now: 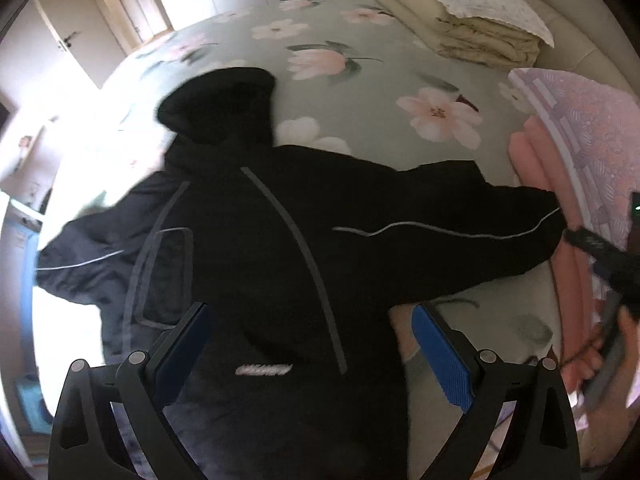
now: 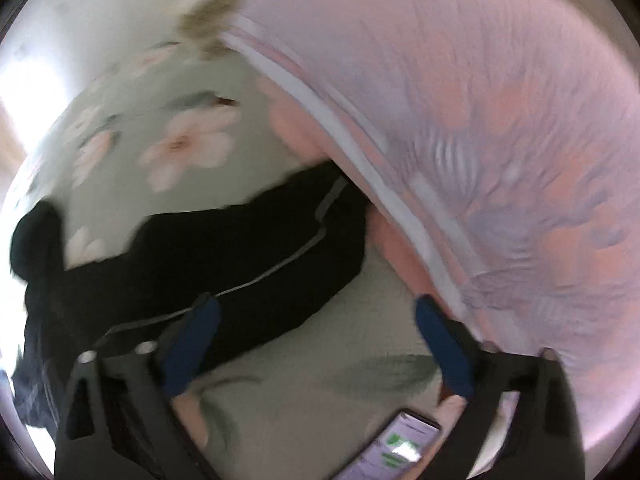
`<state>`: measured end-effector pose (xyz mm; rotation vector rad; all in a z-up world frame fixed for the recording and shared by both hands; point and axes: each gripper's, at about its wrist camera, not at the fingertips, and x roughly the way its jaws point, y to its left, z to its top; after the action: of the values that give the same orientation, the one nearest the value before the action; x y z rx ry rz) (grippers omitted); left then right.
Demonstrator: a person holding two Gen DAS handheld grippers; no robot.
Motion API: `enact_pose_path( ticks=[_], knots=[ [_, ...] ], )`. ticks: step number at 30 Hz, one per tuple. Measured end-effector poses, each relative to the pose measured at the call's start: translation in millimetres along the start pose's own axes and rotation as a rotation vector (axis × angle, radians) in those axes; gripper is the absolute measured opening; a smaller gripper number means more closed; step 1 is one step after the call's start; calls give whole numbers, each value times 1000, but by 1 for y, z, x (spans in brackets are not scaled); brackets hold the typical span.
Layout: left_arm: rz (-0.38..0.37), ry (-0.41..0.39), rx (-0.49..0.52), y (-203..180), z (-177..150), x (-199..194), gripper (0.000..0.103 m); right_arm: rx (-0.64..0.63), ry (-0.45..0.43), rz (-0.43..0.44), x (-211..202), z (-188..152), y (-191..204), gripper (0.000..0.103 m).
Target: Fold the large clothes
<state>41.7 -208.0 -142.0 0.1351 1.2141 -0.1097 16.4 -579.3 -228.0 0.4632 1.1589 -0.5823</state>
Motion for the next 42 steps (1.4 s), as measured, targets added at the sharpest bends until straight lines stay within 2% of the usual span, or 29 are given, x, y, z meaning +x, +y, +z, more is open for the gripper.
enact_pose_path(
  ticks=[2,6,8,14,16,17,18,21,23,25,28,29,31,34,35,39,42],
  knots=[
    [-5,-25,16,-10,2,19,100,50,11,7,29,3,-7,90],
    [-15,-58,60,-33,5,59,100,75,-53,-33,72,10,-9,90],
    [-37,-51,70,-41,8,76,100,92,-67,-22,91,17,-11,90],
    [-89,-47,104,-57,16,108,99,141,-109,-94,124,31,-15,89],
    [-99,-29,106,-59,18,119,96,114,-109,-82,128,31,-8,68],
    [-112,-21,108,-59,20,125,93,92,-97,-71,132,31,-7,36],
    [-121,-13,109,-59,20,129,89,67,-79,-81,135,31,-2,29],
    [-140,-6,121,-63,29,146,76,-21,-82,-97,128,25,6,17],
    [-177,7,125,-67,37,160,69,-88,-115,-78,106,22,13,14],
    [-246,24,123,-72,44,174,57,-159,-194,-96,66,22,20,13],
    [-370,70,150,-94,54,194,55,-175,-342,-177,8,34,15,12],
    [-394,70,175,-106,56,198,54,-154,-383,-171,-10,41,6,12],
    [-380,65,227,-131,57,208,54,-111,-393,-126,-27,52,-12,12],
    [-341,155,224,-148,55,248,54,-156,-349,-166,-2,53,-7,12],
    [-336,161,218,-149,52,257,54,-173,-332,-181,10,52,-2,12],
    [-378,128,184,-144,50,259,57,-203,-261,-261,53,45,8,11],
    [-423,128,138,-133,51,251,57,-231,-238,-269,61,41,12,11]
  ],
)
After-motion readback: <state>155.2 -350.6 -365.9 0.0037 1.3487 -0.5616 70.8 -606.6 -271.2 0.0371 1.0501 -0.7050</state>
